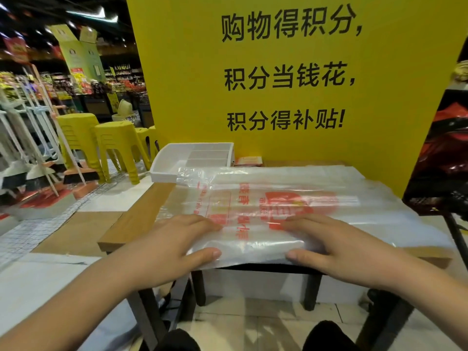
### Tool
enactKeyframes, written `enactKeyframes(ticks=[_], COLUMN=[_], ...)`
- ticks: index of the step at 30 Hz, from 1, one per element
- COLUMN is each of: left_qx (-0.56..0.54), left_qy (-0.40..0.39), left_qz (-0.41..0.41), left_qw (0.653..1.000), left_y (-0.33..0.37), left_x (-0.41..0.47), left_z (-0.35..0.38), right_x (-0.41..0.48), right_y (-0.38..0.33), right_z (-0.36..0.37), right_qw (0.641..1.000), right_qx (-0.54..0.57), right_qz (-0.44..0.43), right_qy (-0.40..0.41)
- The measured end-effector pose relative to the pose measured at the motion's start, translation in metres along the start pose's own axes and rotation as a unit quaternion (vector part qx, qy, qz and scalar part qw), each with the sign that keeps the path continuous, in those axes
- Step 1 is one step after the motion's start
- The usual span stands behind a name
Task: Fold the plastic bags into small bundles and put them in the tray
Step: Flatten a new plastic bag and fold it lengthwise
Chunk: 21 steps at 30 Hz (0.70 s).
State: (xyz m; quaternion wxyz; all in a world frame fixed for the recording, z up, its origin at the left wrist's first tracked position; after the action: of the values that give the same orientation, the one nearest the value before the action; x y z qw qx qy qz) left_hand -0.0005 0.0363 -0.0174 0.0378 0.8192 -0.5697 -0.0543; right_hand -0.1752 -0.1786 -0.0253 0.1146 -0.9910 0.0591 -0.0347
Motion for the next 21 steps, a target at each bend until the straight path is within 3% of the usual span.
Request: enactKeyframes(ticks=[6,9,13,21], left_qx=[-0.022,-0.048,-0.079,-0.122], left_qy=[-0.049,-0.021,-0.048,-0.119], left_qz=[0.005,0.029,0.019,-0.008], left_qw=[0.999,0.998,0.995,0.985], left_y=[-0.001,0.000,-0.004,-0.023], left_x=[-0.003,0.006,0.013,0.018], left_z=[-0.001,-0.006,-0.014,-0.025], right_x=[-0.003,-0.005,-0.007,0.012], right_y=[0.007,0.011,0.014,0.025], right_z=[0.008,0.000,-0.017,-0.036], right_qw=[0.994,0.998,1.000,0.994], right_qx=[-0.022,-0.042,0.001,-0.079], right_qz=[0.005,-0.008,-0.011,0.016], right_qy=[-0.103,-0.043,0.002,-0.074])
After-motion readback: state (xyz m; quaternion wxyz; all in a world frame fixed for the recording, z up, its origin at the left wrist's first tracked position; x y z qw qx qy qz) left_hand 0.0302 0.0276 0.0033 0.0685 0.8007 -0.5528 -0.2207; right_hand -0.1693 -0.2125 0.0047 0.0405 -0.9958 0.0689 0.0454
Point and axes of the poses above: each hand's wrist, its own x-axis towards the middle knuckle, its own z-axis out of the palm, y = z × x, the point moved 5 cm from there along x, towards the middle knuckle, and after that the axes turned 4 degrees about -y, right-handed, at the moved point
